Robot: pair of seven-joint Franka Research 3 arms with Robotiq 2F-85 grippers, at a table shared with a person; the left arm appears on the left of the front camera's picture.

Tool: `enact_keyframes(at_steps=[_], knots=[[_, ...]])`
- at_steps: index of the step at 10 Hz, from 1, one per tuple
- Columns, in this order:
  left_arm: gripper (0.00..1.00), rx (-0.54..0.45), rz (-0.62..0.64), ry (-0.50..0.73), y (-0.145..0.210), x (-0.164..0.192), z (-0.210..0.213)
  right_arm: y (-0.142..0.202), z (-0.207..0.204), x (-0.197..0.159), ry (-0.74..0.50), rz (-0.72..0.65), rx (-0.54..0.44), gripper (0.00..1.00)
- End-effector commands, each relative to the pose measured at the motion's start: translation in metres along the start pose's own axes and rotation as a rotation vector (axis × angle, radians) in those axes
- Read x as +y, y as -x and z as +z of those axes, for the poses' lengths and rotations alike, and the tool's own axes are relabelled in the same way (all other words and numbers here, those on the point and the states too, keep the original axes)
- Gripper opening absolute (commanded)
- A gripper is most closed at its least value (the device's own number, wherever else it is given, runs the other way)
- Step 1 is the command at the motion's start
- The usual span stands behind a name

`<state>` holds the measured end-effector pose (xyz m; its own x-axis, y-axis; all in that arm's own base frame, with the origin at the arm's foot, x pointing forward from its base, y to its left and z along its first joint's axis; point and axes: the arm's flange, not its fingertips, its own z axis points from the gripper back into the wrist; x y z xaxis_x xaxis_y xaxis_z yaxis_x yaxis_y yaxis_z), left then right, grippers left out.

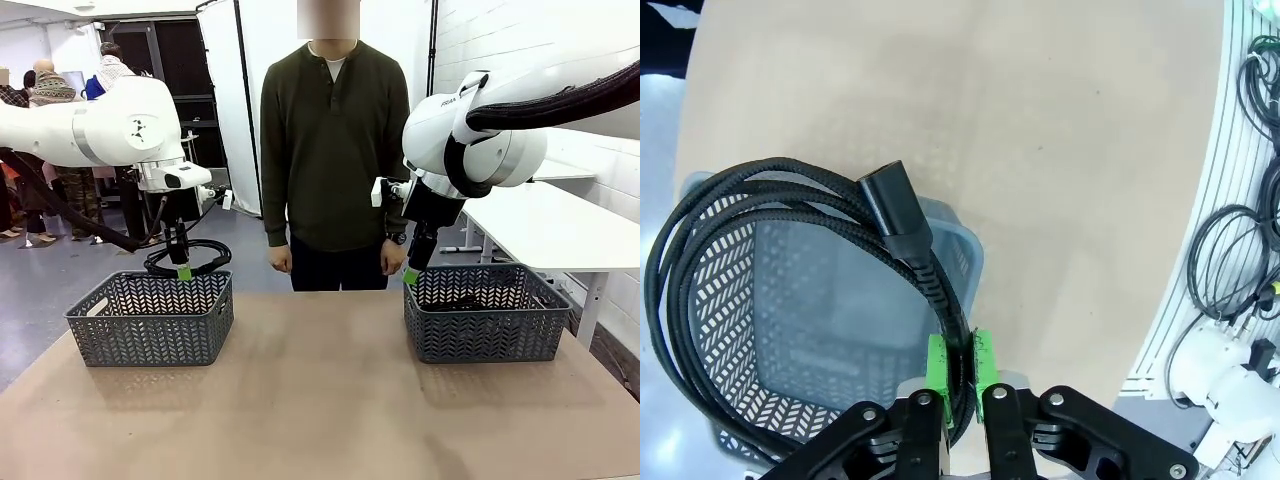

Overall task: Organize the cables according to human instructions.
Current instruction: Pick up a bundle of cables and place it in the basket indicated by the human.

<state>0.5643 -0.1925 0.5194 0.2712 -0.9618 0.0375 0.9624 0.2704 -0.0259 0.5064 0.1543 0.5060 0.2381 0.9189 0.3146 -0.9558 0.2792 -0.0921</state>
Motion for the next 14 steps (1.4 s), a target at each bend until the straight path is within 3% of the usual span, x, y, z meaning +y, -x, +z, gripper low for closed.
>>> enact_keyframes(at_steps=[1, 5, 10, 14], knots=[[0.00, 0.001, -0.005, -0.010, -0.001, -0.001, 0.005, 0.000, -0.001, 0.000, 0.003, -0.006, 0.002, 1.00], [0.00, -0.002, -0.005, -0.002, -0.002, -0.001, 0.001, 0.000, -0.001, 0.000, 0.003, -0.006, 0.002, 1.00], [0.00, 0.022, -0.086, 0.030, 0.050, 0.010, -0.020, 0.000, -0.001, 0.000, 0.003, -0.006, 0.002, 1.00], [0.00, 0.016, -0.104, -0.004, 0.065, 0.022, -0.040, 0.000, -0.001, 0.000, 0.003, -0.006, 0.002, 1.00]])
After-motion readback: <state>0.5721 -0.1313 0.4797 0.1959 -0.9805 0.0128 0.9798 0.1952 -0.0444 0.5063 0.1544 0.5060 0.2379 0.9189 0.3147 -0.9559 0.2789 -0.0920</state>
